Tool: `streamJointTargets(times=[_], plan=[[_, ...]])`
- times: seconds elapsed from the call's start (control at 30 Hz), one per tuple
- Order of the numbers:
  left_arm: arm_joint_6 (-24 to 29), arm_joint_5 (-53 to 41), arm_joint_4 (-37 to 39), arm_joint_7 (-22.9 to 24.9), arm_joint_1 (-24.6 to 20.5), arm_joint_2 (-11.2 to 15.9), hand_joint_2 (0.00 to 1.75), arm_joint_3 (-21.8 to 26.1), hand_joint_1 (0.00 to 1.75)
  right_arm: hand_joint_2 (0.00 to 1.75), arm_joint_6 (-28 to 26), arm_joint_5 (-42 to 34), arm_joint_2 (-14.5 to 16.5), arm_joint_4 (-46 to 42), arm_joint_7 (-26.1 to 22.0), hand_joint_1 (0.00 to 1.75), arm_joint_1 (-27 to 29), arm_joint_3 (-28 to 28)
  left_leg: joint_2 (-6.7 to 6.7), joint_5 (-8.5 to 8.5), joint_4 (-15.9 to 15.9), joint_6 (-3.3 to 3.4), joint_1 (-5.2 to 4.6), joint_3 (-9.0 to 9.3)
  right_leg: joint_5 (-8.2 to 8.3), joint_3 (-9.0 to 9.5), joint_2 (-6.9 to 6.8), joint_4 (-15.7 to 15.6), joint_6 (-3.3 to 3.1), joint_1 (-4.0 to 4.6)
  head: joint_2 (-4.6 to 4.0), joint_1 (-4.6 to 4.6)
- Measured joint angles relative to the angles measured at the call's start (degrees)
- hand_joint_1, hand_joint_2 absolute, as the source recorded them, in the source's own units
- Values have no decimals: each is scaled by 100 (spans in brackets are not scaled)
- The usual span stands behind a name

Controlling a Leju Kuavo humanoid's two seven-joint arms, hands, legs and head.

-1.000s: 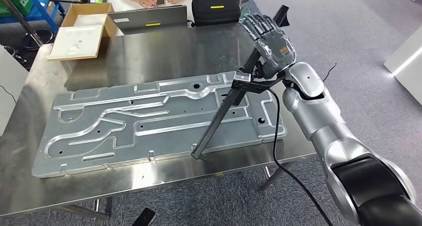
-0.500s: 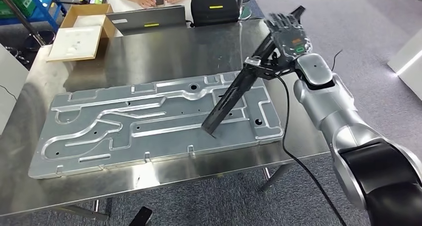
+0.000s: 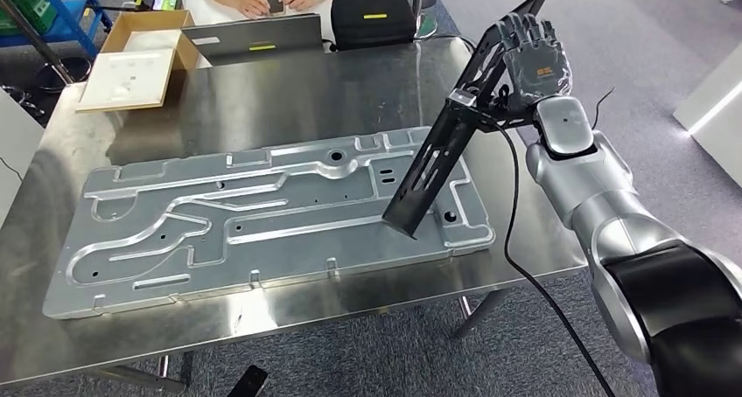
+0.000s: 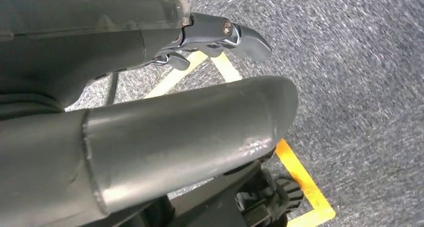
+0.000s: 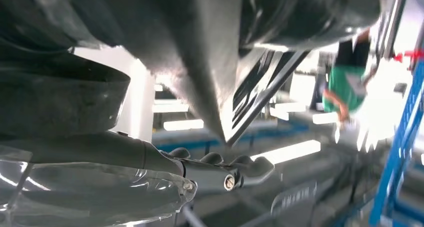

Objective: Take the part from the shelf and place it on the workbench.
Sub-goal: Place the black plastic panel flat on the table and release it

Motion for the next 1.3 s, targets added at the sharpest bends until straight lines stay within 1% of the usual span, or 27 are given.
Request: streamJointTargets(times=[0.07,0.1,0.17,0.2,0.23,0.27,0.3,0.37,0.4,0.43,0.53,0.6,0.67,0.7,0.73,0.77,0.83,0.87,0.93,1.03,1.07,1.1,1.17,1.2,1.23,1.27,1.3], plan=[[-1,10,0,-5,-8,3,0,0,0,0,327,-67,0,62,-121,0,-52,-39,12,57,-88,57,36,38,-148,-80,-6,186,58,-3,-1,2],[-2,15,0,-9,-12,3,0,0,0,0,456,-86,2,94,-177,0,-68,-54,18,76,-115,75,45,48,-307,-199,-10,446,82,-17,-1,3],[-3,17,0,-14,-14,5,0,0,0,0,538,-106,8,152,-254,0,-65,-83,16,84,-120,90,46,41,-644,-538,-14,1162,130,-43,-1,3],[-3,18,0,-16,-9,7,0,0,0,0,508,-113,10,172,-280,0,-47,-102,13,83,-116,88,46,39,-713,-664,-15,1424,152,-61,-1,3],[-3,19,0,-18,-3,8,0,0,0,0,450,-117,11,186,-299,0,-32,-120,10,78,-108,81,48,40,-675,-704,-17,1495,169,-80,-1,3],[-3,19,0,-19,0,9,0,0,0,0,394,-121,14,191,-311,0,-24,-134,6,69,-94,69,52,41,-532,-638,-21,1348,182,-98,-1,3],[-3,19,0,-19,0,8,0,0,0,0,355,-122,18,192,-320,0,-25,-144,3,52,-72,47,58,43,-319,-474,-28,1004,192,-117,-1,4],[-2,19,0,-21,-6,9,0,0,0,0,309,-134,31,195,-330,0,-32,-166,-5,10,-13,-14,54,25,-48,-137,-31,310,181,-120,-1,2],[1,19,0,-23,-10,9,0,0,0,0,291,-176,38,196,-352,0,-28,-181,-8,-2,9,-48,47,11,-3,-50,-28,113,158,-109,0,2],[3,19,0,-25,-11,11,0,0,0,0,276,-262,45,197,-410,0,-18,-210,-12,-6,16,-76,38,-2,-22,-30,-22,53,123,-92,0,1],[-3,18,0,-30,-5,13,0,0,0,0,290,-840,109,177,-883,0,25,-418,-9,-53,54,-155,46,-39,3,-43,-23,29,-2,-88,-1,0],[-16,18,0,-38,-2,13,0,0,0,0,452,-1476,186,99,-1411,0,43,-686,-2,-305,445,-202,56,-205,17,-37,-30,8,-84,-102,-1,-1],[-30,18,0,-46,5,17,0,0,0,0,822,-2085,256,-15,-1907,0,68,-954,2,-670,1222,-226,57,-549,12,-35,-26,8,-126,-83,-1,-1],[-36,18,0,-48,11,21,0,0,0,0,1015,-2305,282,-70,-2090,0,88,-1059,2,-769,1544,-227,56,-708,8,-33,-21,9,-134,-68,-1,-1],[-42,18,0,-50,17,25,0,0,0,0,1168,-2457,300,-122,-2218,0,104,-1146,2,-762,1683,-215,53,-787,4,-29,-17,12,-140,-52,-1,-1],[-46,18,0,-52,22,27,0,0,0,0,1260,-2540,311,-172,-2287,0,116,-1218,2,-641,1585,-190,47,-755,-1,-20,-14,14,-144,-36,-1,-1],[-50,18,0,-56,24,37,0,0,0,0,1316,-2600,336,-269,-2329,0,120,-1343,0,-235,859,-99,17,-438,-17,4,-16,15,-144,-12,-2,0],[-51,18,0,-58,23,47,0,0,0,0,1328,-2613,344,-305,-2339,0,114,-1397,0,-87,476,-50,-1,-255,-26,8,-21,19,-134,6,-1,0],[-52,18,0,-60,25,64,0,0,0,0,1379,-2654,354,-346,-2376,0,113,-1480,-4,6,72,9,-39,-69,-31,-1,-31,17,-94,10,-1,0],[-72,19,0,-60,53,69,0,0,0,0,1753,-2958,355,-448,-2621,0,133,-1552,-1,32,-24,40,-30,-28,-43,-18,-37,24,-3,-1,-1,1],[-83,21,0,-61,59,69,0,1,0,0,1937,-3151,348,-514,-2742,0,131,-1574,7,54,-60,61,-15,-11,-116,-57,-37,116,23,-4,-1,2],[-93,23,0,-61,59,69,0,1,0,0,2092,-3358,340,-592,-2852,0,127,-1591,16,73,-91,82,1,6,-249,-149,-36,323,49,-9,-2,3],[-111,28,0,-62,56,67,0,1,0,0,2244,-3741,325,-780,-3008,0,140,-1615,28,76,-99,107,3,12,-597,-475,-36,1020,93,-36,-2,4],[-118,28,0,-61,60,66,0,1,0,0,2231,-3878,318,-890,-3051,0,160,-1621,30,71,-93,112,5,13,-710,-642,-37,1356,117,-52,-2,5],[-123,27,0,-60,68,64,0,0,0,0,2164,-3971,308,-1016,-3077,0,184,-1627,28,63,-83,111,9,14,-725,-744,-38,1540,137,-70,-1,4],[-127,22,0,-56,79,59,0,0,0,0,2040,-4023,296,-1170,-3082,0,201,-1633,21,50,-65,105,16,15,-630,-746,-39,1512,153,-89,-1,4],[-126,17,0,-52,89,52,0,0,0,0,1896,-4042,285,-1336,-3069,0,208,-1638,13,31,-40,91,25,17,-452,-648,-42,1282,163,-107,-1,4]])
